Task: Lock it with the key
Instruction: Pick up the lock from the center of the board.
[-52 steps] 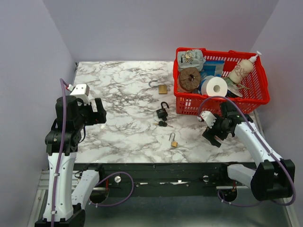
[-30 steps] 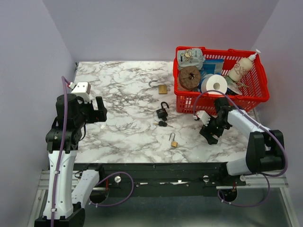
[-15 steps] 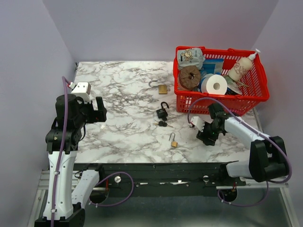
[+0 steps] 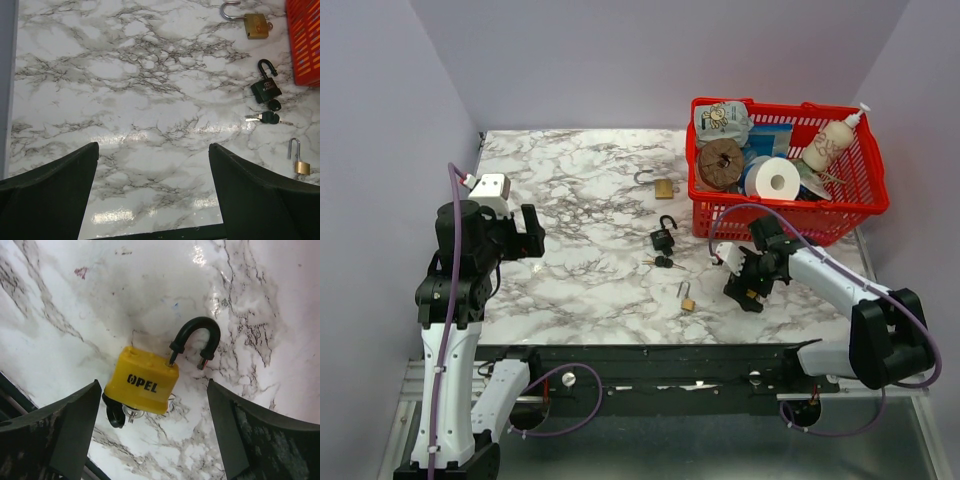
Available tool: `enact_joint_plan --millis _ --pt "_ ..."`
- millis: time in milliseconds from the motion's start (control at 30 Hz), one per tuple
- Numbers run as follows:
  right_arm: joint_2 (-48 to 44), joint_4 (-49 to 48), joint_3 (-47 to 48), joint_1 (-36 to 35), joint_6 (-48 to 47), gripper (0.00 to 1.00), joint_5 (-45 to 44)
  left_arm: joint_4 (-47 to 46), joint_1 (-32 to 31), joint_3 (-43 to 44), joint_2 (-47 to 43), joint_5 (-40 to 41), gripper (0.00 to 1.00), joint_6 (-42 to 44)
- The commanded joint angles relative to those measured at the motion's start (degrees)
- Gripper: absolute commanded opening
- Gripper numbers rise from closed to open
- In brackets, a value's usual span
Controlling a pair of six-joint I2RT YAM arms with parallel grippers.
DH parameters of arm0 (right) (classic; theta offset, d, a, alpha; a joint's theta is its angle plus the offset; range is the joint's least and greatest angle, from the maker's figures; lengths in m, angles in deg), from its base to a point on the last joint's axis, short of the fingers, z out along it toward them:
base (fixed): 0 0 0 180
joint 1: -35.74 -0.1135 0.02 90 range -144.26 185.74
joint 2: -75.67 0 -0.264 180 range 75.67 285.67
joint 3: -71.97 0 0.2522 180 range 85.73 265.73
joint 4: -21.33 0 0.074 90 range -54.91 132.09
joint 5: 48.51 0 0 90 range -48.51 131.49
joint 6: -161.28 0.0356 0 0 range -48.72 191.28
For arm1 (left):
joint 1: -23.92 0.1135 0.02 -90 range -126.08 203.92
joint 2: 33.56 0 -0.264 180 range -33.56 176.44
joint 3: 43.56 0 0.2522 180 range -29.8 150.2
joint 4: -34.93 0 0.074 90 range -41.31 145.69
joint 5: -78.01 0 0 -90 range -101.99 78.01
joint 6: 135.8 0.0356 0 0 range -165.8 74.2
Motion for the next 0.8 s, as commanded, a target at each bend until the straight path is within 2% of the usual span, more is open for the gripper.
enact_joint_plan --millis 0,200,333,467,600,633,667,700,767 --pt "1.7 -0.4 -0.1 -1.4 6.6 0.93 0.6 -2.3 0.4 -0.6 -1.0 1.5 0.99 -2.1" --pt "1.0 -2.7 -3.9 -4.6 10.7 0.82 -0.7 -5.9 0.4 -3.6 -3.7 5.8 0.99 -2.8" --pt "2.1 -5.1 -4.9 -5.3 12.4 0.74 -2.3 -6.9 0.4 -4.8 -5.2 3.9 0.99 -1.2" --pt "1.9 -4.3 -3.7 -5.3 12.9 0.50 -2.1 -3.1 0.4 -2.9 -2.6 0.9 0.99 1.7" --pt "-2.8 3.6 2.4 -5.7 13.6 0.34 5.9 0.8 0.4 -0.2 0.1 -8.4 0.99 6.8" --pt "-3.8 7.1 3.6 -6.0 13.8 0.31 10.5 0.7 0.4 -0.3 -0.4 -10.9 0.99 9.3" --pt "-5.0 8.1 6.5 -6.3 12.9 0.25 12.3 0.5 0.4 -0.8 -1.1 -17.7 0.99 11.4" --pt "-6.7 8.5 7.6 -7.6 13.7 0.22 13.4 0.3 0.4 -1.3 -2.0 -21.1 0.99 15.6" --pt "-7.2 11.6 10.8 -8.9 14.1 0.14 17.3 -1.1 0.4 -3.5 -5.0 -27.2 0.99 18.5"
